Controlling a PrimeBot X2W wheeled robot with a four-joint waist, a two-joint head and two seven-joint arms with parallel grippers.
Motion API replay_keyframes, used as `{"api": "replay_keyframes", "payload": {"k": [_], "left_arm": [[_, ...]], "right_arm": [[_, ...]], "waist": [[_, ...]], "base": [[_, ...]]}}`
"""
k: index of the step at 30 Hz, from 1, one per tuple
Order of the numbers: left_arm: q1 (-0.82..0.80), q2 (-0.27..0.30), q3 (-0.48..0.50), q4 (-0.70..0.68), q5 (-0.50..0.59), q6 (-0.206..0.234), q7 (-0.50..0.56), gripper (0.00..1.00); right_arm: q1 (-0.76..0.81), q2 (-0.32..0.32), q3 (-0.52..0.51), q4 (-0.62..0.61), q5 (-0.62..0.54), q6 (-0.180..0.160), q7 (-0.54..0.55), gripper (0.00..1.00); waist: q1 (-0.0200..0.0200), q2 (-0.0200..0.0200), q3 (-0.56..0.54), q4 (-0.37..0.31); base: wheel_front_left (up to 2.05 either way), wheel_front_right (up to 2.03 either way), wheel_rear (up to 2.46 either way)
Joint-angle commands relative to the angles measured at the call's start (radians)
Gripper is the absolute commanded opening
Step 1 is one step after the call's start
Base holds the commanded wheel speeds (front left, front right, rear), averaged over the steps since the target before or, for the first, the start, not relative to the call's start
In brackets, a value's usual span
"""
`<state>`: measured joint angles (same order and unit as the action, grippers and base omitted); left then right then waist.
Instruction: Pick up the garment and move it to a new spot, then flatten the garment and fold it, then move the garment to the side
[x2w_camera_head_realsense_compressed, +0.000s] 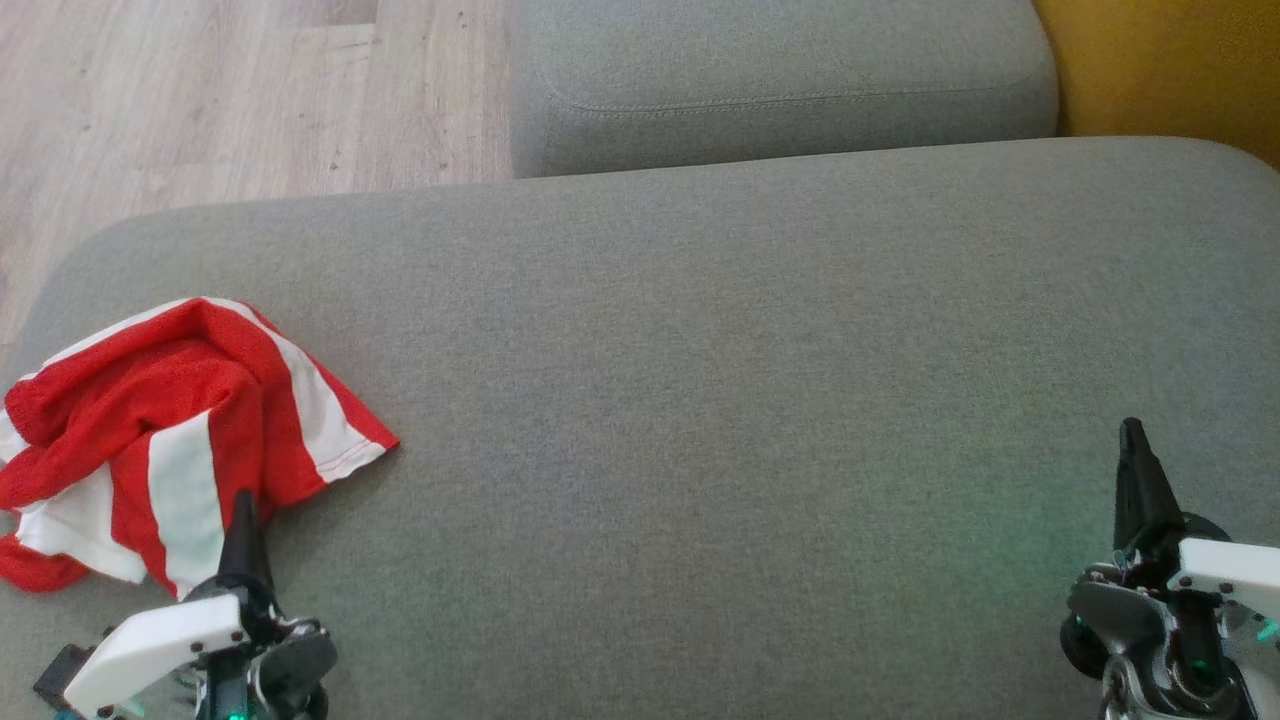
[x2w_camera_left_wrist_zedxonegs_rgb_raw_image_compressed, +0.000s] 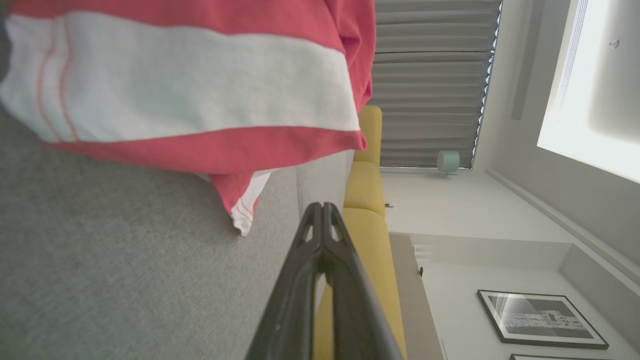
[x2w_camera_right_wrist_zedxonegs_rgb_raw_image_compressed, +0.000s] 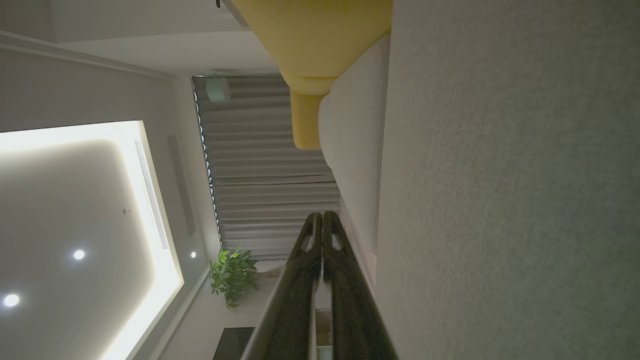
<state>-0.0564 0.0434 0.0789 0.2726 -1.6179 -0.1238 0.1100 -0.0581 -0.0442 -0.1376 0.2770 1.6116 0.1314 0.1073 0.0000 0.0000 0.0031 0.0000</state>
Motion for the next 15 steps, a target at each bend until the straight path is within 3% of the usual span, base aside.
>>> {"api": "replay_keyframes", "payload": {"k": [1, 15], "left_arm": [[-0.051, 0.007, 0.035, -0.028, 0.009, -0.007, 0.003, 0.0], [-0.051, 0.007, 0.034, -0.028, 0.009, -0.007, 0.003, 0.0]], "right_arm": [[-0.05, -0.006, 0.024, -0.032, -0.003, -0.001, 0.006, 0.0], [-0.05, -0.006, 0.024, -0.032, -0.003, -0.001, 0.006, 0.0]], "waist": [[0.0, 0.0, 0.0, 0.0], [0.0, 0.0, 0.0, 0.0]], "base": [[0.0, 0.0, 0.0], [0.0, 0.0, 0.0]]}}
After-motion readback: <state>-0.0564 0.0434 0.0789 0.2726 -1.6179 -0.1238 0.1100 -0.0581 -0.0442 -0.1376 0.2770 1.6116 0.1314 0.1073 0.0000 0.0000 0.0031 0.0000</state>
